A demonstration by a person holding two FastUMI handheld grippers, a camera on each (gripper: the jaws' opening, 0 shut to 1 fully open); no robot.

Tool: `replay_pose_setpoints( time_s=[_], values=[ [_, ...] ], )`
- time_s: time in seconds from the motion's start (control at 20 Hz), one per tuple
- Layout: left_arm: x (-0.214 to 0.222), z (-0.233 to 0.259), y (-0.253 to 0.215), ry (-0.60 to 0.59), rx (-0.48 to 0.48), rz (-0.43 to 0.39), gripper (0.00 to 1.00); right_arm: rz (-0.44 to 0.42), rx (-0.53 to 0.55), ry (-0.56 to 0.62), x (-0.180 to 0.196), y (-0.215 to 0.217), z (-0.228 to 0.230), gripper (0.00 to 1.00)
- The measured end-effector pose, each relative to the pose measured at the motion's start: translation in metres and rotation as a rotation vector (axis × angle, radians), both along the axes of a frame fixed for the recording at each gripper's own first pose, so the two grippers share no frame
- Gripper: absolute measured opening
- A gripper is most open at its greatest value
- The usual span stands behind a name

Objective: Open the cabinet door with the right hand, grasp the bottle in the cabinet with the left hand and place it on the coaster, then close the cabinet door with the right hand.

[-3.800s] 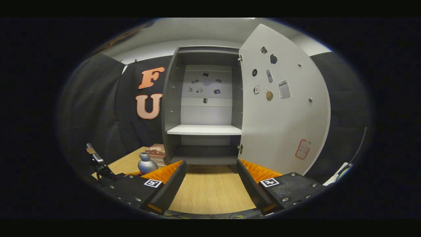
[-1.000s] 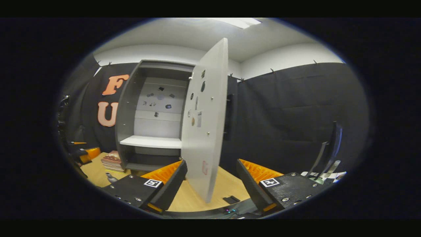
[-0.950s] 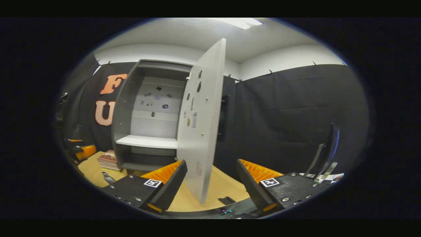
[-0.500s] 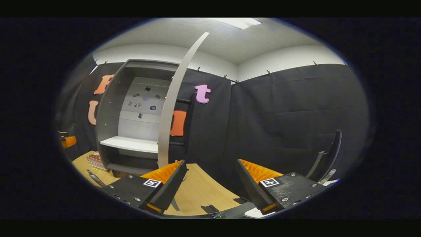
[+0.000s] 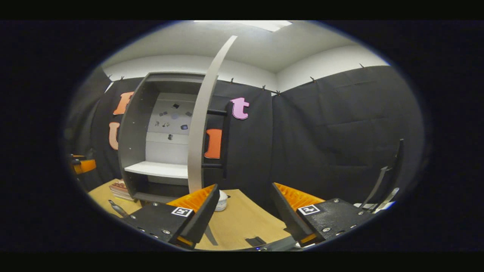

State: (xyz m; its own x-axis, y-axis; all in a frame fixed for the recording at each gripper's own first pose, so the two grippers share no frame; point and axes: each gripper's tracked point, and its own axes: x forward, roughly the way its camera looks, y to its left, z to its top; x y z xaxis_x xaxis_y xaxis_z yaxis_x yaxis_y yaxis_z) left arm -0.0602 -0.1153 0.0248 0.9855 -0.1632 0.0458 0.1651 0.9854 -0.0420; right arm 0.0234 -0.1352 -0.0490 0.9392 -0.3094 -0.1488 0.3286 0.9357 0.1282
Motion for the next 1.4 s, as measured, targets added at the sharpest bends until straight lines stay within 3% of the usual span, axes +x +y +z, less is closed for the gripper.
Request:
replay_pose_setpoints(
  time_s=[0.1, 0.3, 0.5, 0.9, 1.35, 1.4],
  values=[
    [0.001, 0.003, 0.000, -0.011, 0.013, 0.002, 0.97, 0.028, 0.059, -0.007, 0.004, 0.015, -0.004, 0.85],
    [-0.001, 0.011, -0.001, -0.040, 0.009, 0.007, 0.97, 0.104, 0.042, -0.002, 0.010, 0.043, 0.002, 0.85],
    [-0.010, 0.007, 0.004, -0.030, -0.013, 0.036, 0.96, 0.209, 0.090, -0.017, 0.017, 0.077, 0.005, 0.85],
    [-0.013, -0.001, 0.046, -0.023, -0.022, 0.098, 0.96, 0.360, 0.091, -0.052, 0.047, 0.144, 0.025, 0.85],
    [0.046, -0.014, 0.109, -0.008, -0.030, 0.023, 0.96, 0.377, 0.128, -0.120, 0.094, 0.223, 0.065, 0.85],
    [0.054, -0.014, 0.115, -0.012, -0.031, 0.008, 0.96, 0.346, 0.121, -0.140, 0.105, 0.227, 0.071, 0.85]
  ],
)
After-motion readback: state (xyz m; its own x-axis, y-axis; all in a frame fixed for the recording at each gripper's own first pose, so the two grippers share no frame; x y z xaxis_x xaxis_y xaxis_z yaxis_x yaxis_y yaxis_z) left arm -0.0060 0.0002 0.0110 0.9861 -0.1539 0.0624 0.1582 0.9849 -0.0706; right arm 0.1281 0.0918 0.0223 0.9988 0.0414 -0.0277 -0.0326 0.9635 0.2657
